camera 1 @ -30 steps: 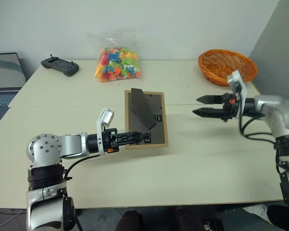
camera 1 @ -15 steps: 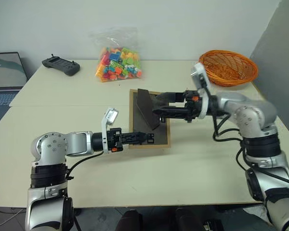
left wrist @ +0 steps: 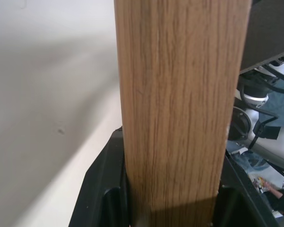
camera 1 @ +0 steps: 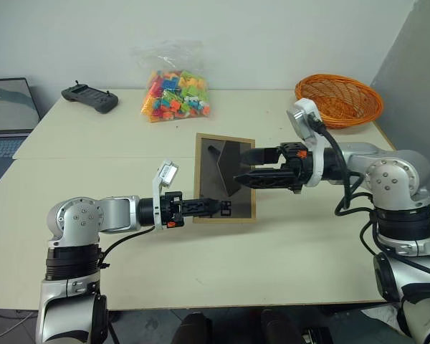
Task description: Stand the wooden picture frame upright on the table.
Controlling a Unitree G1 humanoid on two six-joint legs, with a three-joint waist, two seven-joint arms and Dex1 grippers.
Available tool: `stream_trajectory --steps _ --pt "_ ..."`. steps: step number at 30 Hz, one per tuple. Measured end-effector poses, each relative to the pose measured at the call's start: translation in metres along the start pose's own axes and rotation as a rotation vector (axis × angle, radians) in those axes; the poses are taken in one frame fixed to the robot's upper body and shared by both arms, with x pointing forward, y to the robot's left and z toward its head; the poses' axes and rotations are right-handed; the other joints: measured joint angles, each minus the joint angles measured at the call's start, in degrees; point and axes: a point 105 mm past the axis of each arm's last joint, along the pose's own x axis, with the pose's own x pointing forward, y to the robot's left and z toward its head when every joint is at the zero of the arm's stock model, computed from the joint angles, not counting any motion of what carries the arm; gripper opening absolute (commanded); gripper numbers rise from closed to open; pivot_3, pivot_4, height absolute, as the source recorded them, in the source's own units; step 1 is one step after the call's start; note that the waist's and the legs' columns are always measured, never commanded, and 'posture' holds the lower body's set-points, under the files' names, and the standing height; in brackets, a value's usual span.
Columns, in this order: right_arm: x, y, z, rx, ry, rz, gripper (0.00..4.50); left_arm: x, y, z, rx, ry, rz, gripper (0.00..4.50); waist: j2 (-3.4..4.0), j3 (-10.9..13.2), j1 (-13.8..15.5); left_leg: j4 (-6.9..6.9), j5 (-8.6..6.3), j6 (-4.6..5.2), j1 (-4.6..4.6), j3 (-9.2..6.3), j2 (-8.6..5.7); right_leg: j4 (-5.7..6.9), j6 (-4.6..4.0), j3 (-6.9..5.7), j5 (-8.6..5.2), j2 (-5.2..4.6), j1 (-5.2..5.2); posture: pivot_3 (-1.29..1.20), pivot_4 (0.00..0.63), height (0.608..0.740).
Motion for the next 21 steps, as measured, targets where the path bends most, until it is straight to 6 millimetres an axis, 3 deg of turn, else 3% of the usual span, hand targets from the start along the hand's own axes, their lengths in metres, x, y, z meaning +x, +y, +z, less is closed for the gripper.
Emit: stream_trajectory --steps 3,7,10,13,16,18,21 --pt "-0.007 -0.014 -0.007 -0.061 0.014 -0.095 4.48 0.0 0.001 0.0 0.003 -0.006 0.005 1.29 0.0 0.0 -0.02 0.0 -0.01 0.01 -0.01 0.02 0.0 -0.01 0.0 0.0 0.0 0.0 0.01 0.0 0.15 0.74" --pt "-0.033 -0.046 -0.015 -0.214 0.061 -0.3 4.48 -0.003 0.003 0.0 0.002 -0.005 0.016 1.29 -0.01 0.01 0.01 0.01 -0.01 0.01 -0.02 0.05 -0.01 -0.01 0.01 0.01 0.0 0.0 0.0 0.0 0.15 0.74" --pt "-0.061 -0.063 -0.012 -0.512 0.12 -0.45 4.48 -0.004 0.003 -0.001 0.0 -0.009 0.018 1.29 -0.02 0.01 0.18 0.01 -0.01 0.01 0.0 0.08 -0.01 -0.04 0.03 0.02 -0.01 0.0 0.04 0.0 0.15 0.74" --pt "-0.085 -0.08 -0.036 -1.006 0.303 -0.546 4.48 -0.005 0.003 0.0 -0.007 -0.013 0.016 1.29 -0.07 0.0 0.09 0.02 0.11 -0.18 0.04 0.18 0.0 -0.04 0.06 0.06 -0.03 0.01 0.07 0.0 0.15 0.74" --pt "-0.087 -0.09 -0.061 -1.33 0.424 -0.559 4.48 -0.005 0.003 -0.001 -0.015 -0.011 0.016 1.29 -0.04 0.02 -0.32 0.02 0.15 -0.26 0.07 0.24 0.02 0.06 0.05 0.13 -0.03 0.01 0.02 0.0 0.15 0.74" --pt "-0.082 -0.087 -0.06 -1.61 0.403 -0.544 4.48 -0.003 0.001 -0.002 -0.036 -0.013 -0.004 1.29 -0.04 0.03 -0.79 0.01 0.18 -0.32 0.06 0.25 0.05 0.09 0.05 0.15 -0.03 0.05 -0.04 0.0 0.15 0.74" --pt "-0.067 -0.082 -0.052 -1.813 0.339 -0.5 4.48 0.0 -0.002 0.0 -0.06 -0.017 -0.034 1.29 -0.04 0.03 -1.34 0.0 0.29 -0.52 0.07 0.21 0.09 0.06 0.04 0.15 -0.04 0.1 -0.04 0.0 0.15 0.74"
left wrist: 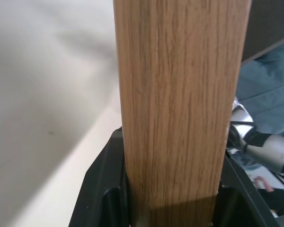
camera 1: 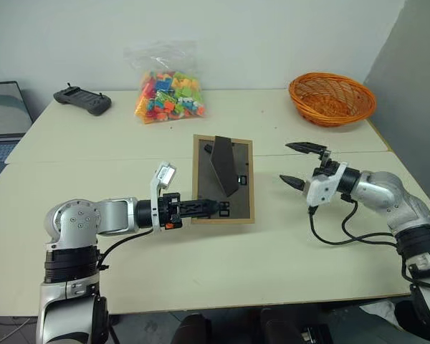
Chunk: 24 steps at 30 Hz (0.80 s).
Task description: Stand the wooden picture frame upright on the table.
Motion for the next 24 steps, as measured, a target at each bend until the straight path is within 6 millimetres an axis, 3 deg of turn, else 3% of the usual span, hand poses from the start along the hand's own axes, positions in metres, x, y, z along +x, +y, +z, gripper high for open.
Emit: stream_trajectory --steps 5,12,13,16,24 --pt "0.028 -0.012 0.015 -0.19 -0.123 -0.149 4.48 0.001 -0.009 -0.002 -0.055 0.008 -0.074 1.29 0.0 0.0 -0.16 -0.01 0.04 -0.07 0.03 -0.02 0.0 0.0 -0.04 0.03 -0.02 0.02 0.0 0.0 0.15 0.74" --pt "0.045 -0.009 0.034 -0.267 -0.248 -0.204 4.48 0.005 -0.015 -0.007 -0.07 0.007 -0.11 1.29 0.0 0.0 0.17 -0.01 0.04 -0.07 0.04 -0.03 -0.07 -0.03 -0.05 0.02 -0.01 -0.04 0.07 0.0 0.15 0.74" --pt "0.046 -0.01 0.036 -0.268 -0.26 -0.208 4.11 0.006 -0.016 -0.008 -0.071 0.008 -0.114 1.29 0.0 0.0 0.18 -0.01 0.04 -0.07 0.04 -0.03 -0.07 -0.02 -0.04 0.02 -0.01 -0.04 0.08 0.0 0.15 0.74" --pt "0.047 -0.012 0.039 -0.261 -0.291 -0.208 3.66 0.006 -0.016 -0.011 -0.072 0.01 -0.108 1.29 -0.01 -0.01 0.12 -0.02 0.04 -0.07 0.06 -0.02 -0.06 -0.03 -0.05 0.03 -0.01 -0.04 0.1 0.0 0.15 0.74" --pt "0.044 -0.011 0.041 -0.241 -0.319 -0.207 1.77 0.009 -0.018 -0.011 -0.071 0.0 -0.109 1.29 -0.01 -0.01 0.12 -0.02 0.04 -0.07 0.06 -0.02 -0.06 -0.02 -0.05 0.03 -0.01 -0.03 0.1 0.0 0.15 0.74"
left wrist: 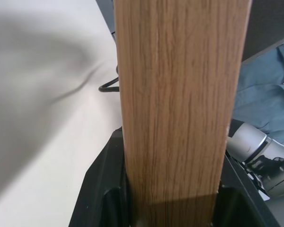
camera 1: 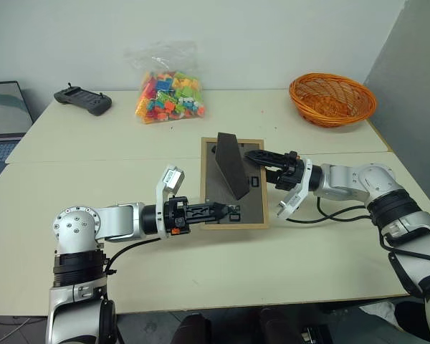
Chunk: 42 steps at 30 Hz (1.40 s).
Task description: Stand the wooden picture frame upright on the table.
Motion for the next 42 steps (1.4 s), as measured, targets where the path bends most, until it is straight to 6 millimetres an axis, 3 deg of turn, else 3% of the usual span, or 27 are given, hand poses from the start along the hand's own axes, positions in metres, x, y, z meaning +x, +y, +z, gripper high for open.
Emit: stream_trajectory --steps 1,3,6,10,12,16,19,22,24,27,29,35,42 --pt "0.0 0.0 0.0 0.001 -0.001 0.001 1.65 0.0 0.0 0.0 0.0 -0.001 -0.002 1.29 0.0 0.0 0.0 0.0 0.0 0.0 0.0 0.0 0.0 0.0 0.0 0.0 0.0 0.0 0.0 0.0 0.15 0.74" --pt "-0.001 0.0 0.0 -0.007 0.0 0.008 1.49 0.001 -0.001 0.001 0.001 -0.004 -0.003 1.99 0.0 0.0 -0.01 0.0 0.0 0.0 0.0 -0.01 0.0 0.0 0.0 0.0 0.0 0.0 0.0 0.0 0.15 0.74" --pt "0.0 0.003 0.002 0.003 -0.014 0.028 1.31 -0.001 -0.003 0.007 0.021 -0.035 -0.001 2.45 0.0 0.0 -0.06 0.0 0.0 0.0 0.01 0.01 0.01 0.0 0.0 0.01 0.0 0.01 0.0 0.0 0.15 0.74" --pt "0.002 0.0 0.004 0.034 -0.022 0.012 1.31 -0.006 -0.002 0.017 0.047 -0.095 0.025 3.4 0.0 0.0 -0.11 -0.01 0.0 0.0 0.01 0.01 0.01 0.0 0.0 0.0 0.0 0.01 0.0 0.0 0.15 0.74" --pt "0.001 -0.001 0.004 0.057 -0.021 0.019 1.31 -0.016 -0.001 0.024 0.064 -0.131 0.062 3.75 0.0 0.0 -0.14 -0.01 0.0 0.01 0.01 0.0 0.02 0.01 0.0 0.0 0.0 0.01 0.0 0.0 0.15 0.74" --pt "-0.008 0.0 -0.002 0.176 0.02 0.044 1.3 -0.055 0.006 0.05 0.144 -0.247 0.239 4.5 -0.03 0.02 -0.31 -0.03 -0.01 0.02 0.01 0.0 0.03 -0.04 -0.01 0.0 0.0 0.03 0.01 0.0 0.15 0.74" --pt "-0.003 -0.008 -0.017 0.369 0.119 -0.008 1.3 -0.083 0.015 0.06 0.357 -0.265 0.532 4.5 -0.04 0.02 -0.48 -0.04 -0.02 0.04 0.05 -0.02 0.07 -0.1 -0.01 0.0 0.01 0.03 0.09 0.0 0.15 0.74" --pt "0.008 0.003 -0.021 0.685 0.2 0.011 1.3 -0.076 0.001 0.067 0.622 -0.239 0.629 4.5 -0.06 0.02 -0.26 -0.02 -0.06 0.12 0.06 -0.11 0.12 -0.12 -0.02 -0.11 0.01 0.02 0.2 0.0 0.15 0.74" --pt "0.016 0.021 -0.013 0.999 0.196 0.082 1.3 -0.068 -0.016 0.07 0.849 -0.197 0.669 4.5 -0.05 0.03 -0.06 -0.02 -0.15 0.27 0.05 -0.11 0.11 -0.11 -0.02 -0.13 0.01 0.0 0.2 0.0 0.15 0.74" --pt "0.022 0.038 -0.015 1.427 0.238 0.118 1.3 -0.06 -0.027 0.071 1.026 -0.198 0.694 4.5 -0.03 0.04 0.1 -0.03 -0.25 0.45 0.07 -0.13 0.1 -0.08 -0.03 -0.15 0.02 -0.02 0.2 0.0 0.15 0.74" --pt "0.025 0.043 -0.021 1.734 0.262 0.077 1.3 -0.057 -0.022 0.066 1.077 -0.219 0.723 4.5 -0.01 0.04 0.16 -0.04 -0.27 0.48 0.09 -0.12 0.1 -0.05 -0.03 -0.15 0.02 -0.01 0.18 0.0 0.15 0.74" --pt "0.035 0.063 -0.025 2.057 0.31 0.038 1.3 -0.052 0.005 0.042 1.037 -0.212 0.737 4.5 -0.01 0.04 0.08 -0.07 -0.28 0.5 0.0 -0.08 0.09 -0.07 -0.03 -0.14 0.02 0.0 0.06 0.0 0.15 0.74" --pt "0.032 0.089 -0.015 2.104 0.397 0.122 1.3 -0.051 0.01 0.038 1.036 -0.227 0.738 4.5 -0.01 0.04 0.32 -0.05 -0.3 0.53 -0.08 -0.06 0.06 -0.03 -0.02 -0.14 0.03 -0.02 -0.03 0.0 0.15 0.74"
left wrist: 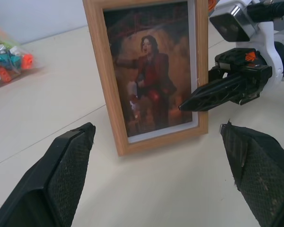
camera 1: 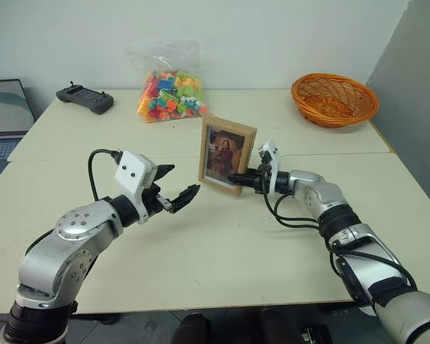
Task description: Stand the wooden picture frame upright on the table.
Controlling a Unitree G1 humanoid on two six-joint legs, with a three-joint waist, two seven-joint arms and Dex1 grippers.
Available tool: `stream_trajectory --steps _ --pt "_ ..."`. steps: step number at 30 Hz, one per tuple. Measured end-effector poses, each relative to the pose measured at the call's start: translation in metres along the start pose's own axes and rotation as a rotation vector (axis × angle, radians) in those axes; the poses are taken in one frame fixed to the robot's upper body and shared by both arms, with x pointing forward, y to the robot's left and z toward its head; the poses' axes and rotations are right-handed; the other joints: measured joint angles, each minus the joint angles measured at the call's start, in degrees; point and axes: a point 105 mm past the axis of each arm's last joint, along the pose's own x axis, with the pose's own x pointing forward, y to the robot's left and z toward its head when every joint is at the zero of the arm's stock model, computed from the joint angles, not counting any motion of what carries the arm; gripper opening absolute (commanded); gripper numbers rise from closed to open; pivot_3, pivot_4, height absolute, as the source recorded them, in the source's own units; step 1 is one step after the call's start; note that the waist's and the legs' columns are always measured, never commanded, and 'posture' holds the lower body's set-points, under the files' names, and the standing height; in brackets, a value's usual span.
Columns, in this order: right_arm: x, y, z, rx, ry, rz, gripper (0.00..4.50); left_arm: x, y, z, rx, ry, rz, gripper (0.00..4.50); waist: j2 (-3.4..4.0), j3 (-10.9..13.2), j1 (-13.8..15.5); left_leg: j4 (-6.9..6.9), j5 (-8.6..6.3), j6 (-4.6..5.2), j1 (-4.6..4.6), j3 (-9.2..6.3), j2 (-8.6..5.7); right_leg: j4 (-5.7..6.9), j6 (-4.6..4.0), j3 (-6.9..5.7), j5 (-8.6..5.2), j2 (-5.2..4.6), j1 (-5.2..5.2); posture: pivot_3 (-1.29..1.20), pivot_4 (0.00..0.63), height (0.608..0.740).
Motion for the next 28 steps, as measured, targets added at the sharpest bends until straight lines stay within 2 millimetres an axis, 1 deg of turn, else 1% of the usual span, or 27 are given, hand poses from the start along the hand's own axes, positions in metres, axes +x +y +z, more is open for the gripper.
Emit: stream_trajectory --steps 2,6,7,12,14,15,16,18,19,20,22,23,25,28 --pt "0.0 -0.001 -0.005 0.004 0.015 -0.005 1.3 0.0 -0.001 0.0 -0.001 -0.002 -0.007 4.5 0.0 0.0 -0.02 0.0 0.0 0.0 0.0 0.0 0.0 0.0 0.0 0.0 0.0 0.0 0.0 0.0 0.15 0.74" --pt "0.0 -0.002 -0.005 -0.001 0.014 -0.005 1.3 0.001 0.001 -0.002 -0.008 0.002 -0.007 4.5 0.0 0.0 -0.05 0.0 0.0 0.0 0.01 0.0 0.0 0.0 0.0 0.0 0.0 0.0 0.0 0.0 0.15 0.74" --pt "0.0 -0.002 -0.006 -0.003 0.013 -0.006 1.86 0.001 0.001 -0.003 -0.011 0.005 -0.009 4.5 0.0 0.0 -0.09 0.0 0.0 0.0 0.01 0.0 0.0 0.01 0.0 -0.01 0.0 0.0 0.01 0.0 0.15 0.74" --pt "-0.005 -0.007 -0.006 -0.041 0.018 -0.023 3.05 0.003 0.001 -0.004 -0.003 0.01 -0.027 4.5 0.0 0.0 -0.12 0.0 0.0 0.0 0.01 -0.01 0.0 0.01 0.0 -0.01 0.0 0.0 0.01 0.0 0.15 0.74" --pt "-0.009 -0.009 -0.009 -0.071 0.033 -0.027 3.44 0.004 0.0 -0.007 -0.006 0.022 -0.042 4.5 0.0 0.0 -0.1 0.0 0.0 0.0 0.01 -0.01 0.0 0.0 0.0 -0.01 0.0 0.0 0.01 0.0 0.15 0.74" --pt "-0.015 -0.011 -0.013 -0.087 0.047 -0.033 3.74 0.004 0.002 -0.008 -0.007 0.028 -0.047 4.5 0.0 0.0 -0.07 0.0 0.0 0.0 0.01 -0.01 -0.01 0.0 0.0 -0.02 0.0 0.0 0.02 0.0 0.15 0.74" --pt "-0.022 -0.012 -0.016 -0.101 0.057 -0.037 3.92 0.004 0.003 -0.008 -0.004 0.033 -0.055 4.5 0.0 0.0 0.02 0.0 0.0 0.0 0.01 -0.02 -0.01 -0.01 0.0 -0.03 0.0 0.0 0.02 0.0 0.15 0.74" --pt "-0.042 -0.016 -0.026 -0.132 0.104 -0.048 4.4 0.005 0.009 -0.006 0.003 0.038 -0.061 4.5 0.0 0.0 0.37 0.01 0.0 0.0 0.01 -0.02 -0.02 -0.01 0.0 -0.03 0.0 0.0 0.03 0.0 0.15 0.74" --pt "-0.055 -0.018 -0.031 -0.164 0.13 -0.055 4.49 0.006 0.012 -0.004 0.004 0.037 -0.066 4.5 0.0 0.0 0.67 0.02 -0.01 0.01 0.0 -0.02 -0.03 -0.01 0.01 -0.03 0.0 -0.01 0.03 0.0 0.15 0.74" --pt "-0.071 -0.02 -0.037 -0.187 0.168 -0.069 4.49 0.005 0.018 -0.001 0.01 0.043 -0.06 4.5 0.0 0.0 0.82 0.03 -0.03 0.05 0.01 0.0 -0.03 -0.03 0.01 -0.02 0.0 -0.01 0.03 0.0 0.15 0.74" --pt "-0.091 -0.019 -0.041 -0.213 0.206 -0.08 4.49 0.003 0.027 0.0 0.011 0.057 -0.064 4.5 0.0 0.0 0.84 0.02 -0.05 0.08 0.01 0.01 -0.02 -0.02 0.01 -0.02 0.0 0.0 0.02 0.0 0.15 0.74" --pt "-0.098 -0.016 -0.038 -0.224 0.217 -0.074 4.49 0.001 0.033 0.001 0.009 0.068 -0.061 4.5 0.02 0.01 0.77 0.02 -0.05 0.08 0.02 0.0 -0.01 0.01 0.01 -0.02 0.0 0.01 0.01 0.0 0.15 0.74" --pt "-0.11 -0.006 -0.02 -0.23 0.202 -0.063 4.49 0.0 0.041 0.004 0.01 0.079 -0.071 4.5 0.06 0.04 0.49 -0.01 -0.05 0.09 0.05 -0.04 0.01 0.02 0.01 0.0 0.0 0.06 0.0 0.0 0.15 0.74" --pt "-0.116 0.02 0.023 -0.263 0.116 -0.02 4.49 -0.005 0.055 0.007 0.008 0.097 -0.072 4.5 0.08 0.05 0.0 -0.03 -0.06 0.1 0.09 -0.15 0.04 0.0 0.01 -0.02 -0.01 0.12 0.03 0.0 0.15 0.74"
